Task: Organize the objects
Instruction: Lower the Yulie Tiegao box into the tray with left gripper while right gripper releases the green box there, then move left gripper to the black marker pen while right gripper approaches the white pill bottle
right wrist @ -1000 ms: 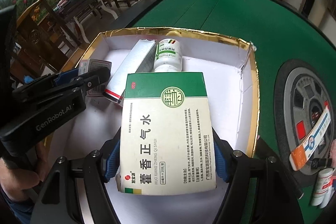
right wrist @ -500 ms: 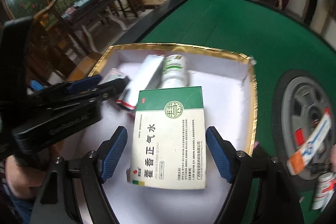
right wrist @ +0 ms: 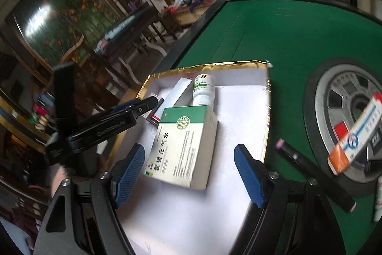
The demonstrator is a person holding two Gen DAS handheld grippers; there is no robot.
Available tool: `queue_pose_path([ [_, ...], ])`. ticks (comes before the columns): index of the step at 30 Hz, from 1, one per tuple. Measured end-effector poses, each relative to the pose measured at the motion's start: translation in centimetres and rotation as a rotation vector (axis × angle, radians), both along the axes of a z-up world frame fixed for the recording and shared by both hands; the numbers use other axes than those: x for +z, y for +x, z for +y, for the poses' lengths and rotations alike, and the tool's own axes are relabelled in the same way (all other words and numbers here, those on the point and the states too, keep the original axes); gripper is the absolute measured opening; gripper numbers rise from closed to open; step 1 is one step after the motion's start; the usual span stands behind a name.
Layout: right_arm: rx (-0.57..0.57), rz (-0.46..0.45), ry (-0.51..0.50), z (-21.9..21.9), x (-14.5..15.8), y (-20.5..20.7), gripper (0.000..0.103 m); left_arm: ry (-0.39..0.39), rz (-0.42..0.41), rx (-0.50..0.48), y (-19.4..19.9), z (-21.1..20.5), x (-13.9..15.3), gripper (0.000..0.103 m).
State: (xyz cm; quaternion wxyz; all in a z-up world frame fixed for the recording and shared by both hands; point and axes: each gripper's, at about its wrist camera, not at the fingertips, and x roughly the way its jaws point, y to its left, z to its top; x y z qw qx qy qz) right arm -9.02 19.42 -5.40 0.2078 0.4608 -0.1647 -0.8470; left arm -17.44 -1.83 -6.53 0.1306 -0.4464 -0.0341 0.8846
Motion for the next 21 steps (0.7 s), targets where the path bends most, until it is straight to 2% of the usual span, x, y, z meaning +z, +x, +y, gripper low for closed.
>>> queue_pose_path([
  [3,0.015,0.014,-0.1,1.2,-0.4,1.5,0.077,-0.007,0.009,0.0,0.1,0.0,0.0,0.051],
  [5,0.008,0.039,-0.13,2.1,-0.5,2.6,0.077,-0.005,0.013,-0.001,0.1,-0.1,0.1,0.051],
  [9,-0.004,0.075,-0.098,4.8,0.0,4.3,0.077,0.001,0.02,-0.006,0.2,0.1,0.2,0.051],
  [13,-0.08,0.176,-0.06,9.3,1.9,7.1,0.077,0.052,0.042,-0.047,0.9,0.8,1.1,0.051],
  [15,-0.125,0.204,-0.049,11.1,2.3,7.9,0.078,0.076,0.039,-0.102,1.5,2.1,1.6,0.051],
  [17,-0.164,0.202,-0.076,13.6,2.0,8.8,0.078,0.054,0.049,-0.17,2.6,4.3,2.1,0.051],
  [19,-0.184,0.198,-0.093,15.3,1.6,9.2,0.078,0.022,0.076,-0.274,4.3,7.1,3.0,0.051],
  [21,-0.203,0.193,-0.097,16.9,1.2,9.9,0.078,0.001,0.107,-0.417,6.4,10.6,3.9,0.051],
])
